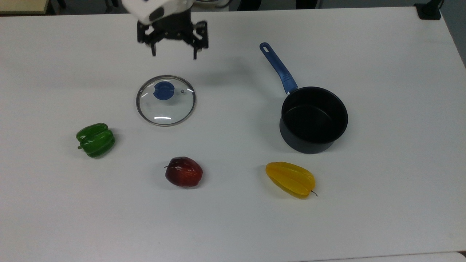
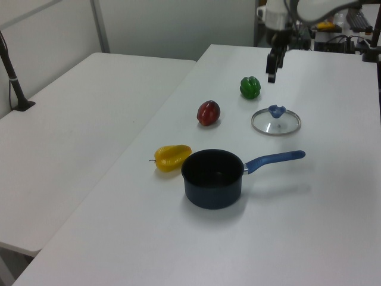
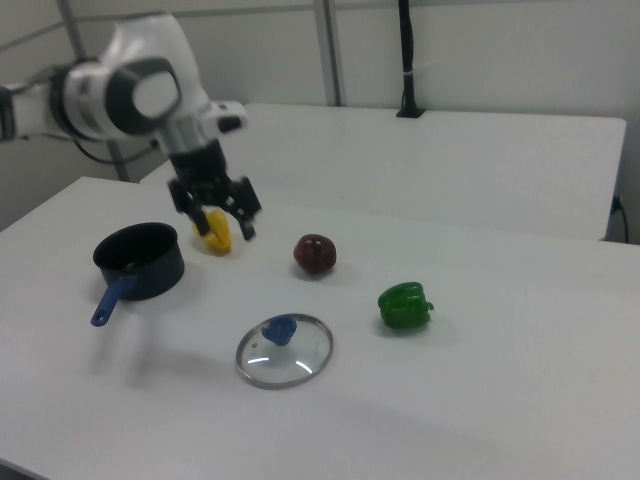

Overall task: Open lid
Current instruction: 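Open the gripper, release the knob and raise the gripper away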

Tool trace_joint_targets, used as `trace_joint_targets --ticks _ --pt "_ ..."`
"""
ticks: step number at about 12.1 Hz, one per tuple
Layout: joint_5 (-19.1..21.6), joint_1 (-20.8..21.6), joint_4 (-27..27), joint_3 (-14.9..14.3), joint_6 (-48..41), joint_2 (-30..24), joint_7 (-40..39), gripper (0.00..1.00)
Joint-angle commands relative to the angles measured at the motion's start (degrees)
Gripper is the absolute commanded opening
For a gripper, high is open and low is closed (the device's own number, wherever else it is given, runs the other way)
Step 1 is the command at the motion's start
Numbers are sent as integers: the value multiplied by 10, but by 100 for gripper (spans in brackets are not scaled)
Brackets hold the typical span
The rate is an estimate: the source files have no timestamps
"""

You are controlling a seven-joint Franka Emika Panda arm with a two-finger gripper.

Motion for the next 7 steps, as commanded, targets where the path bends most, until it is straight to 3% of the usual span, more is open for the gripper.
trace_joint_targets --ticks 1,5,7 --pt "10 40 52 -13 -116 -51 -7 100" --pt "55 40 63 -28 -194 -90 -8 100" --pt "55 41 64 -33 -202 -91 -7 100"
